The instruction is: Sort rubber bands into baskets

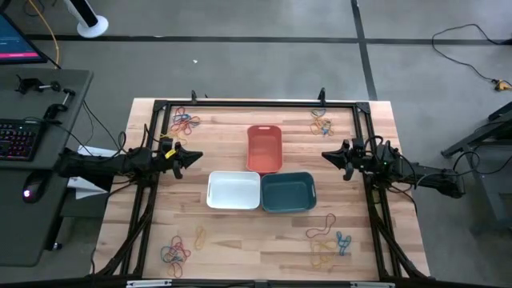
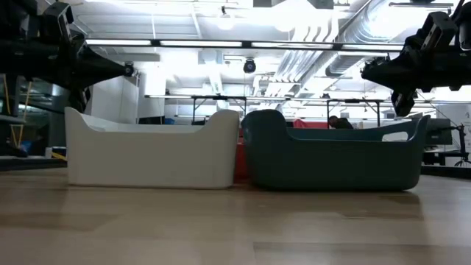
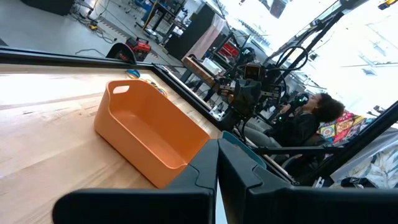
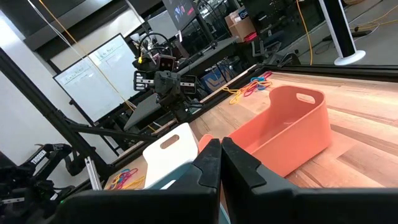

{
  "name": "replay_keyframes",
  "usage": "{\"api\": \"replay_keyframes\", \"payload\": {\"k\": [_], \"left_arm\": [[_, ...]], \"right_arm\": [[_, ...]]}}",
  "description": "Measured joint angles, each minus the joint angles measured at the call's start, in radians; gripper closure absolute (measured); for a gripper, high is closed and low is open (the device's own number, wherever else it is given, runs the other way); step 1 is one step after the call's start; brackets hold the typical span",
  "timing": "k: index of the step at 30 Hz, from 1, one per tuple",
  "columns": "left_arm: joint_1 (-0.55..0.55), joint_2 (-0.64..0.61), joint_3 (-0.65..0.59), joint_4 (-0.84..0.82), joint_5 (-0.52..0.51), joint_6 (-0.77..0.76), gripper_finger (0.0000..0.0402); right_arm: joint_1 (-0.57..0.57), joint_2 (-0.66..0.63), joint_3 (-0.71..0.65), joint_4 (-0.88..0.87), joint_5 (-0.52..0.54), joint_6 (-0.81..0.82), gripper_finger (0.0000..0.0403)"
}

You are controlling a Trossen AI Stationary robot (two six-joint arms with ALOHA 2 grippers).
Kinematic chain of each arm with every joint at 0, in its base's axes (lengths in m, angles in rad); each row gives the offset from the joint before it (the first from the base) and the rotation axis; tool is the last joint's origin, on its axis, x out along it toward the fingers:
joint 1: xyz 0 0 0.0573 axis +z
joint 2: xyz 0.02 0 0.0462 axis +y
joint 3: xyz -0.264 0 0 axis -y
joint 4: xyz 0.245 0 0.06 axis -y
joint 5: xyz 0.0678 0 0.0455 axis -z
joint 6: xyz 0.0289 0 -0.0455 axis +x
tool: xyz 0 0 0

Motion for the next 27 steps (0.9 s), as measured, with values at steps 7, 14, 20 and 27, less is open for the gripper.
{"api": "replay_keyframes", "payload": {"k": [7,14,20,27], "left_arm": [[0.0,0.0,0.0,0.0,0.0,0.0,0.0401],[0.0,0.0,0.0,0.0,0.0,0.0,0.0401],[0.0,0.0,0.0,0.0,0.0,0.0,0.0401],[0.0,0.0,0.0,0.0,0.0,0.0,0.0401]], "right_arm": [[0.0,0.0,0.0,0.0,0.0,0.0,0.0402],[0.0,0.0,-0.001,0.147,0.059,0.179,0.0402],[0.0,0.032,0.005,0.42,0.308,0.321,0.0402],[-0.028,0.419,0.259,0.189,0.36,0.29,0.0402]]}}
